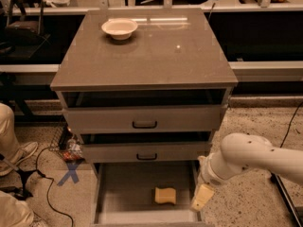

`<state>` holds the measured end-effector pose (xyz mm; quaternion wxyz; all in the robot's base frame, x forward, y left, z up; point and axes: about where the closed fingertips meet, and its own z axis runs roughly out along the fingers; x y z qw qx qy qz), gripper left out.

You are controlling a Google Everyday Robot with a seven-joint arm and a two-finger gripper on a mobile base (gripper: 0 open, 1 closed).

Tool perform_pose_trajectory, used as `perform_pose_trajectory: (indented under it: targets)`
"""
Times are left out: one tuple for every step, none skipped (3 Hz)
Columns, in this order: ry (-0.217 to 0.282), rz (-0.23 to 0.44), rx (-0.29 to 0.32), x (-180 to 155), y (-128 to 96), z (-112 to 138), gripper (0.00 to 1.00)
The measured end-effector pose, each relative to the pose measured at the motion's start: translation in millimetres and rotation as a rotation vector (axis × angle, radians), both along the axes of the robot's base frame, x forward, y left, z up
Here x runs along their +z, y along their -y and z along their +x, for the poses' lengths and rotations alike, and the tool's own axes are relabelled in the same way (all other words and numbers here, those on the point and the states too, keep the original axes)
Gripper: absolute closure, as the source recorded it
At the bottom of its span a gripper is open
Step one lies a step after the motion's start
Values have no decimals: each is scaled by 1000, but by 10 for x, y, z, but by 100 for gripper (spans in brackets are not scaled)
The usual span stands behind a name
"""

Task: Pick sponge from bottom drawer and place on counter

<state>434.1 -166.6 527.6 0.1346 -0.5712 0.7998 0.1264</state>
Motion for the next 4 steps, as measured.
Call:
perform_pose_trajectory:
  targets:
    - [35, 30, -14, -502, -72, 237, 0]
    - [25, 114, -15, -1011, -237, 423, 0]
    - [25, 115, -15, -1012, -237, 423, 0]
    - [40, 129, -35, -1279, -207, 524, 0]
